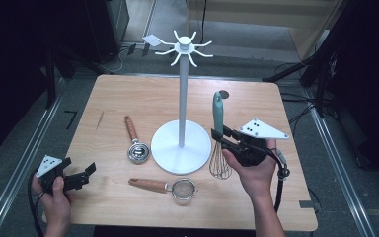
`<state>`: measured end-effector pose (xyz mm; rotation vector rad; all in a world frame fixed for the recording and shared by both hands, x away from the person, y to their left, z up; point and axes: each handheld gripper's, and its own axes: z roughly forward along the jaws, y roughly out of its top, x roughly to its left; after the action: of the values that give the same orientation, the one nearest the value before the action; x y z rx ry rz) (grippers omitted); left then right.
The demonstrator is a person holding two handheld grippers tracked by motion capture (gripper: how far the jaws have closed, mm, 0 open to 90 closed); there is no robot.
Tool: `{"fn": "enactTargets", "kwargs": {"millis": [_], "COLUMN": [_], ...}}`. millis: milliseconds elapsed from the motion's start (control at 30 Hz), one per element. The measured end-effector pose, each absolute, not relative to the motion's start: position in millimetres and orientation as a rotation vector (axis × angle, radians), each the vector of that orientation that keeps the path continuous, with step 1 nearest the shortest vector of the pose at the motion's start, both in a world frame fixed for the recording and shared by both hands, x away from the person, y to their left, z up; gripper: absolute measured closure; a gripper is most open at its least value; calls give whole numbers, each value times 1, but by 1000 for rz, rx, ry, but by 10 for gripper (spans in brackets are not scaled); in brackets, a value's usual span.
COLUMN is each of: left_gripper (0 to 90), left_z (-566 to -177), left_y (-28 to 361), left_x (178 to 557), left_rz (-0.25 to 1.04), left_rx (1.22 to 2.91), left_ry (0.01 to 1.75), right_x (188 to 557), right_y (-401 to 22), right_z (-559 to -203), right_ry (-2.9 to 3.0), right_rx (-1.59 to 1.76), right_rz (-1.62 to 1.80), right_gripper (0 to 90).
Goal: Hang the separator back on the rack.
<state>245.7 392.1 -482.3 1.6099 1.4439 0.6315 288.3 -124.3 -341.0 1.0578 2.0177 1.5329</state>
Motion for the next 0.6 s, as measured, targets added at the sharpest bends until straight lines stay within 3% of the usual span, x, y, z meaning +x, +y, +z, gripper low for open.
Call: {"fn": "enactTargets", "kwargs": {"millis": [600], "left_gripper": [0], "left_z": [-482], "left_y": [391], "left_x": [246], "left_rz": [632], "left_rx": [1616], "left_ry": [1449], "right_x": [274], "right_y": [-102], "right_z": [-310], "right_ry": [1913], "right_rx": [932], "right_rz": [1667], "right_gripper": [712]}}
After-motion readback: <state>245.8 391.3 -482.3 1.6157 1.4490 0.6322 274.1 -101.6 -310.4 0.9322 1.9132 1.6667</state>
